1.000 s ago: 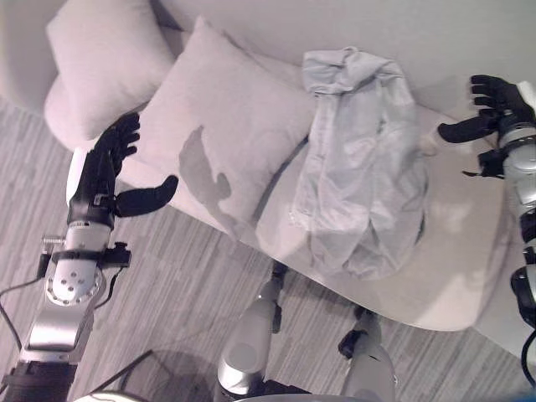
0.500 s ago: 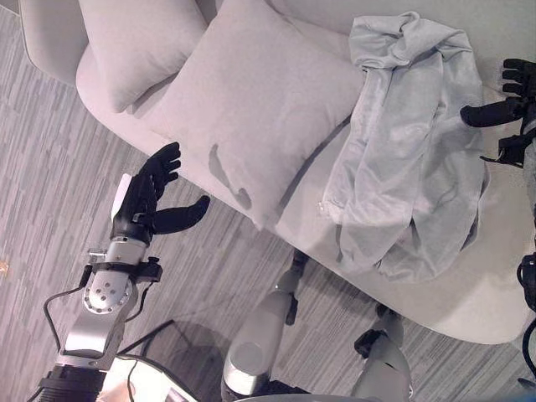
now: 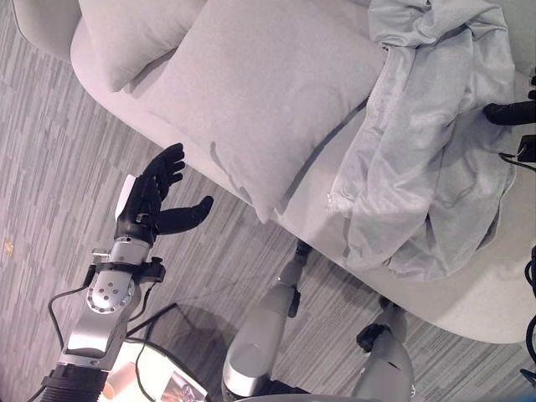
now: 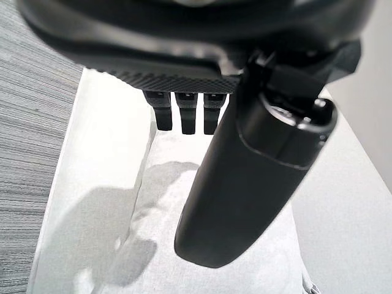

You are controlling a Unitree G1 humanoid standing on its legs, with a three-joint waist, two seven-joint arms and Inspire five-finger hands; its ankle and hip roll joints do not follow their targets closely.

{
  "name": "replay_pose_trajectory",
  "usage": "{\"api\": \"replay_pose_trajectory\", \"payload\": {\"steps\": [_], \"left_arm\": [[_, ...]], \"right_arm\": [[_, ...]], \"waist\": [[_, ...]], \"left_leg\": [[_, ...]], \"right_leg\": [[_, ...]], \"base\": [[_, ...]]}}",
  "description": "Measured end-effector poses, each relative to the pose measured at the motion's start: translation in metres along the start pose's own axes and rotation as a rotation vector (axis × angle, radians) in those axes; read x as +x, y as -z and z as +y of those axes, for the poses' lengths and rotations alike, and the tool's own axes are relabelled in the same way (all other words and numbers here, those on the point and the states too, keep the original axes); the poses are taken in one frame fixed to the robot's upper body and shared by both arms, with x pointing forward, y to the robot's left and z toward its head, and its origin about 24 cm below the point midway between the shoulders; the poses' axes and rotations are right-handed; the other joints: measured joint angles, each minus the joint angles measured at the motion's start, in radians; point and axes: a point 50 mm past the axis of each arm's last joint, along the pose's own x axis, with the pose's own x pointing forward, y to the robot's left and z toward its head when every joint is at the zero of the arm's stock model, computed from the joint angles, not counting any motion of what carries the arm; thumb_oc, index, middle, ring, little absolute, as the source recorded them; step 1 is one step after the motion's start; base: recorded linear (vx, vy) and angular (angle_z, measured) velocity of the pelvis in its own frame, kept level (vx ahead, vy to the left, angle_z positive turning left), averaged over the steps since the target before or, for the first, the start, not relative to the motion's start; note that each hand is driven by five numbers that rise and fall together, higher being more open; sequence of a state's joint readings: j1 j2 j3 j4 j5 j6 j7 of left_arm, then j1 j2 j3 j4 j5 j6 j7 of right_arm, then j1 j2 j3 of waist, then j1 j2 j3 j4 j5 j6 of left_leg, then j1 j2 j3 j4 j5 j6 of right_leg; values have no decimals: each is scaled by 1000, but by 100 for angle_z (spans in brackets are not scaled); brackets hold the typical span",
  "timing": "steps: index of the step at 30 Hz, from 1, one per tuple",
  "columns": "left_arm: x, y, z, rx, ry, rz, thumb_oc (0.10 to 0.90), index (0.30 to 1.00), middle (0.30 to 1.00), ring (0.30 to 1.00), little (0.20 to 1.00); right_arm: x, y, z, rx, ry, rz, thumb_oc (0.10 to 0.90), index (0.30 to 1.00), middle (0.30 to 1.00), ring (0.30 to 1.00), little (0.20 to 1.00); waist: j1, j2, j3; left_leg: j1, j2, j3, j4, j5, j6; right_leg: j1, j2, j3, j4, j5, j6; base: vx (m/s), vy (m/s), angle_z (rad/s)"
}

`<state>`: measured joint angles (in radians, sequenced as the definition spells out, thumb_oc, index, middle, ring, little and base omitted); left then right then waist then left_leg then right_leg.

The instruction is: Hang the clothes on the sofa on the clothes rack.

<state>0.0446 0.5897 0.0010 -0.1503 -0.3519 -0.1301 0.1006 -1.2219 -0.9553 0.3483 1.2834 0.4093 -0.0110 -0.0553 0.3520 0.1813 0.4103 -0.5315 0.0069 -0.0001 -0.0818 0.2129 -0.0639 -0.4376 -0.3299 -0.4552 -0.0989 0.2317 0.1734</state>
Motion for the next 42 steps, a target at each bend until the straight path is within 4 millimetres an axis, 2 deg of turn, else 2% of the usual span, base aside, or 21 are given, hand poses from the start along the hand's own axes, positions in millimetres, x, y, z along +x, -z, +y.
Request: {"api": "replay_pose_trajectory", "payload": {"steps": [5, 9, 12, 13, 14, 16, 17, 19, 20, 22, 24, 26, 28, 30, 31, 33, 34, 36, 38, 39, 42], "left_arm": [[2, -2, 0, -1, 1, -11, 800, 900, 900, 900, 900], [12, -12, -1, -4, 1, -61, 800, 900, 900, 900, 900], [17, -17, -3, -15, -15, -84, 800, 900, 900, 900, 900], [20, -20, -4, -17, -19, -100, 800, 900, 900, 900, 900], [22, -23, -2, -13, -33, -110, 800, 900, 900, 900, 900], [25, -24, 2, -5, -50, -113, 800, 900, 900, 900, 900], [30, -29, -1, 0, -41, -137, 800, 900, 900, 900, 900], [34, -33, 0, 38, -41, -156, 800, 900, 900, 900, 900], [39, -37, 0, 39, -42, -172, 800, 900, 900, 900, 900], [41, -40, 0, 43, -41, -180, 800, 900, 900, 900, 900], [41, -39, 1, 102, -47, -174, 800, 900, 900, 900, 900], [47, -44, -1, 132, -53, -190, 800, 900, 900, 900, 900], [55, -38, 6, 208, -83, -153, 800, 900, 900, 900, 900], [62, -32, 3, 234, -72, -124, 800, 900, 900, 900, 900], [71, -37, -4, 252, -45, -144, 800, 900, 900, 900, 900], [78, -41, -14, 258, 9, -159, 800, 900, 900, 900, 900], [88, -45, -35, 319, 132, -172, 800, 900, 900, 900, 900], [91, -48, -46, 331, 192, -184, 800, 900, 900, 900, 900], [107, -53, -52, 479, 283, -177, 800, 900, 900, 900, 900], [116, -58, -56, 576, 333, -186, 800, 900, 900, 900, 900], [126, -60, -68, 668, 400, -190, 800, 900, 900, 900, 900]], "right_arm": [[0, -8, 5, -59, -39, -37, 400, 300, 300, 300, 300], [-5, -25, 36, -62, -151, -143, 400, 300, 300, 300, 300], [-19, -20, 55, -50, -217, -225, 400, 300, 300, 300, 300], [-29, -11, 60, -21, -240, -252, 400, 300, 300, 300, 300], [-48, -3, 70, 76, -271, -320, 400, 300, 300, 300, 300], [-73, 27, 102, 118, -373, -300, 400, 300, 300, 300, 300], [-79, 39, 103, 124, -364, -274, 400, 300, 300, 300, 300], [-93, 59, 105, 211, -330, -235, 400, 300, 300, 300, 300], [-100, 80, 102, 184, -330, -176, 400, 300, 300, 300, 300], [-107, 93, 98, 166, -317, -149, 400, 300, 300, 300, 300], [-134, 129, 86, 159, -304, -62, 400, 300, 300, 300, 300], [-158, 144, 80, 175, -296, -28, 400, 300, 300, 300, 300], [-179, 140, 93, 240, -325, -57, 400, 300, 300, 300, 300], [-183, 144, 95, 181, -392, -50, 400, 300, 300, 300, 300], [-184, 146, 93, 178, -389, -44, 400, 300, 300, 300, 300], [-185, 147, 92, 164, -405, -39, 400, 300, 300, 300, 300], [-183, 145, 98, 138, -460, -48, 400, 300, 300, 300, 300], [-186, 145, 106, 142, -498, -49, 400, 300, 300, 300, 300], [-187, 145, 121, 145, -547, -43, 400, 300, 300, 300, 300], [-191, 145, 133, 140, -608, -40, 400, 300, 300, 300, 300], [-198, 156, 148, 118, -673, 12, 400, 300, 300, 300, 300]], "waist": [[0, 1, 0], [3, 1, -1], [-22, -2, 1], [-34, -9, 5], [-40, -30, 10], [-112, -70, 23], [-131, -82, 22], [-165, -104, 22], [-206, -119, 21], [-228, -134, 21], [-318, -152, 15], [-372, -157, 14], [-396, -180, 4], [-443, -185, -19], [-465, -186, -30], [-476, -186, -31], [-470, -181, -35], [-487, -183, -35], [-481, -193, -42], [-499, -193, -43], [-519, -191, -43]], "left_leg": [[-1, 0, -3, 0, 1, 0], [0, -1, -4, 1, 2, 1], [22, -1, -11, 0, 3, 2], [34, 1, -9, -1, 2, 2], [47, 2, 10, -1, 2, 2], [96, 4, 31, -4, 1, 1], [106, 8, 38, -4, -3, -4], [118, 19, 51, -6, -7, -9], [125, 24, 60, -6, -8, -10], [134, 30, 74, -6, -12, -16], [177, 53, 111, -7, -20, -25], [198, 72, 145, -1, -24, -31], [256, 82, 192, -8, -42, -34], [280, 84, 216, -9, -54, -35], [288, 87, 226, -8, -57, -37], [299, 86, 244, -8, -60, -37], [303, 95, 255, -8, -60, -36], [304, 96, 261, -8, -60, -37], [300, 96, 275, -8, -59, -36], [301, 97, 287, -8, -61, -35], [302, 93, 301, -8, -62, -36]], "right_leg": [[1, 0, -3, 0, 0, 0], [4, -1, -5, 0, 0, 0], [31, 0, -9, 0, 1, 0], [39, 1, -7, 0, 1, 0], [44, 0, 9, 0, 1, 0], [75, 2, 33, 0, 0, 1], [80, 4, 39, 0, 0, 0], [82, 15, 59, 0, 0, 0], [82, 20, 69, 0, 0, 0], [78, 25, 83, 0, 0, 1], [93, 48, 125, 0, 2, 0], [90, 67, 156, 0, 2, -3], [106, 80, 206, 0, 5, -6], [115, 82, 228, 0, 3, -7], [115, 86, 238, 0, 3, -9], [113, 91, 257, 0, 3, -10], [111, 97, 268, 0, 6, -13], [105, 103, 276, 0, 9, -17], [95, 107, 285, 0, 14, -23], [86, 103, 301, 0, 15, -22], [77, 107, 315, 0, 17, -21]], "base": [[-1, 0, 1], [-4, -1, 2], [-90, -5, 7], [-91, -6, -9], [-8, -22, -22], [-30, -47, -30], [-41, -62, -21], [-32, -48, -24], [-28, -39, -25], [-20, -37, -33], [-26, -62, -60], [-6, -82, -51], [-12, -20, -69], [-13, -4, -43], [-3, -9, -29], [-20, -6, -28], [-52, -1, -23], [-42, 0, -11], [-25, 7, -18], [-21, 15, -26], [-35, 24, -20]]}}
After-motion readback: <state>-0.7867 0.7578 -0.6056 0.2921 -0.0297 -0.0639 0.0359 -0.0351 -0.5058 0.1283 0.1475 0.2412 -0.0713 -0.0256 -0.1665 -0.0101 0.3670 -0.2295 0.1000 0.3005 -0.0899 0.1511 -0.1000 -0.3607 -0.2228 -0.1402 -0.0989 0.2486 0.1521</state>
